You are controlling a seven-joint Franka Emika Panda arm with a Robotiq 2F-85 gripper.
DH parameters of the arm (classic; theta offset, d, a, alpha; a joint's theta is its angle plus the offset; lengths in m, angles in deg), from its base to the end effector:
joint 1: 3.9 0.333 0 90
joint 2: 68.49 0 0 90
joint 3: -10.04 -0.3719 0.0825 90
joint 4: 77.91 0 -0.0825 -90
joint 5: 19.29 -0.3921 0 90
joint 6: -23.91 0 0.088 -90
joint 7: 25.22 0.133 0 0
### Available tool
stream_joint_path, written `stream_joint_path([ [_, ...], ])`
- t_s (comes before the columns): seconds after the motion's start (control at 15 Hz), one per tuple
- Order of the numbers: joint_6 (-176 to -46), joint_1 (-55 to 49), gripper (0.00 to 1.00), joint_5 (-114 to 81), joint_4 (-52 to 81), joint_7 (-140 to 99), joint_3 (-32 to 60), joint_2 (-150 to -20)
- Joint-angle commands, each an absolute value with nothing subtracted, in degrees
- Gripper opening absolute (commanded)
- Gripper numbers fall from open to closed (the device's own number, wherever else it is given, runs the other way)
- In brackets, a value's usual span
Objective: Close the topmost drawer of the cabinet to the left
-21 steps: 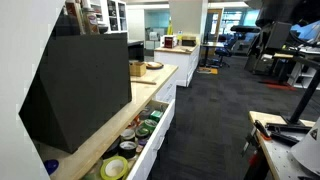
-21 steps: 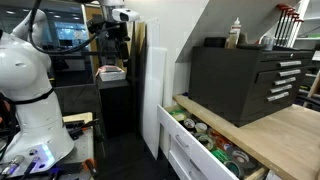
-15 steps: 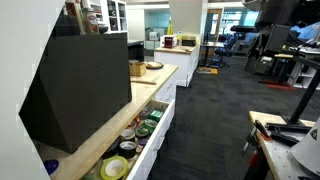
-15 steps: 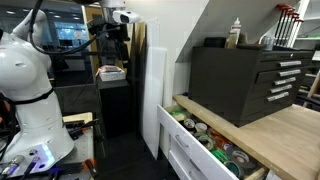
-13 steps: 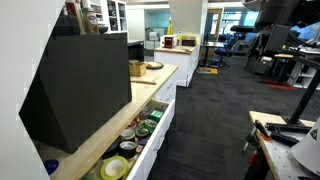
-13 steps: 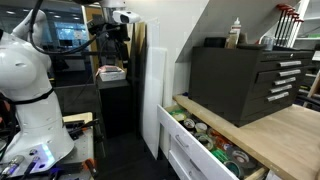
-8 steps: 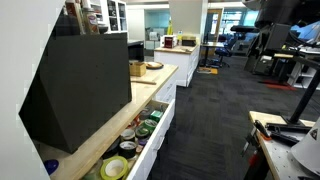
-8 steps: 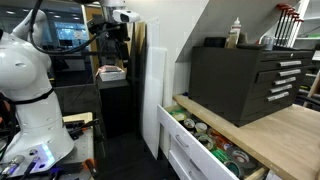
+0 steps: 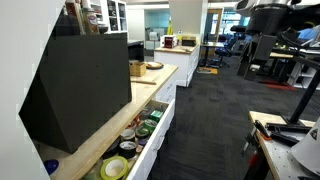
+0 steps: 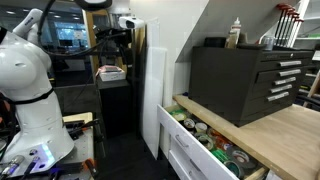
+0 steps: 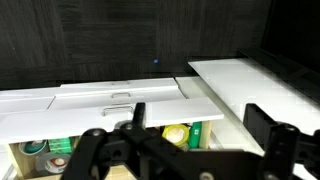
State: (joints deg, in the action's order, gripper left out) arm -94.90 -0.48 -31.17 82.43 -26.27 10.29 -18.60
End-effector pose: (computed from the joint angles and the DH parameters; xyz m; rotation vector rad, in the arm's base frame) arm 0.2706 0.0303 0.4587 -2.9396 0.0176 -0.2089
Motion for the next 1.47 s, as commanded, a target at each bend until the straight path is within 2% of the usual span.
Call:
stream_joint_path([
  [0.0,-101.2,-1.0,1.0,-29.0,81.5,-26.3,8.7,-26.7],
  [0.87,-118.8,-1.6,1.0,-22.3,76.0,-25.9,8.6,-52.6],
  [0.93,-117.3,-0.9,1.0,-23.4,78.0,-26.2,8.8,-49.3],
  [1.4,-117.5,-0.9,1.0,-23.4,77.6,-26.2,8.8,-50.5],
])
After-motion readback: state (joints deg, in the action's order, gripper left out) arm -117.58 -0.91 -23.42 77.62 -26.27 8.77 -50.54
